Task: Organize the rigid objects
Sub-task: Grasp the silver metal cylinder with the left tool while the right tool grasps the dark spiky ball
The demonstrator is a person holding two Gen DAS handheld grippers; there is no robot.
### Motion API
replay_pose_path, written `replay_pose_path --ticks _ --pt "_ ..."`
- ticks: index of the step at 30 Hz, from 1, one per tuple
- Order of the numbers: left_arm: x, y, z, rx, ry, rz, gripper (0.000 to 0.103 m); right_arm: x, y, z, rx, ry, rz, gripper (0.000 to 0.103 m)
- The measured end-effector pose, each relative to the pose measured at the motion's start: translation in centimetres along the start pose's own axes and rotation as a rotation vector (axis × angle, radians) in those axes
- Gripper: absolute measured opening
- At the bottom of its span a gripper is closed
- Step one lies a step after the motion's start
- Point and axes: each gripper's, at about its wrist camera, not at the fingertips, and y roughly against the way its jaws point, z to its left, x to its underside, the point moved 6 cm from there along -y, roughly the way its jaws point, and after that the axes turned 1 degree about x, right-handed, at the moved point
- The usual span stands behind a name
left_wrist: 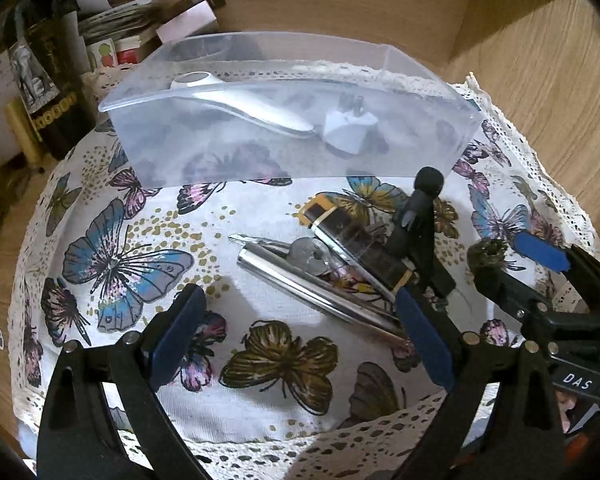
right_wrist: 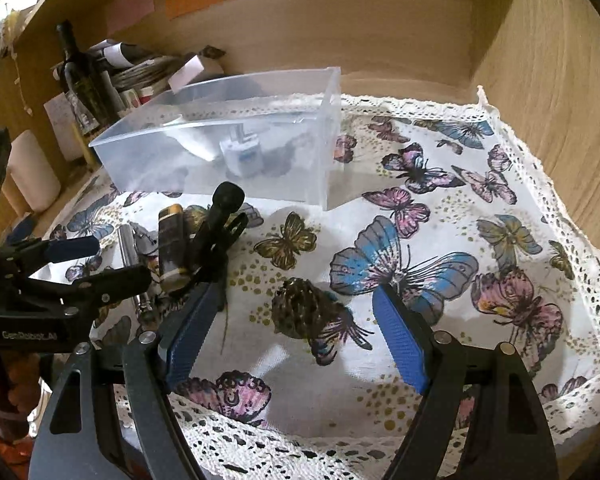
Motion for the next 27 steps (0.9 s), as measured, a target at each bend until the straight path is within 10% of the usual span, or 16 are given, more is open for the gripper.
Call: replay_pose_path --ticks 15,23,27 --pt "2.0 2.2 2.5 0.029 0.034 -0.026 0.050 0.6 -1.0 -0.2 0.018 0.008 0.025 0.031" --pt "2.2 2.0 1.2 0.019 -0.025 -0.039 0.016 0.6 -0.9 0.1 0.018 0.014 0.012 0.031" --pt "2.2 2.0 1.0 0.001 -0.045 -0.047 0.015 0.5 -0.7 0.4 0.018 0.015 -0.003 0.031"
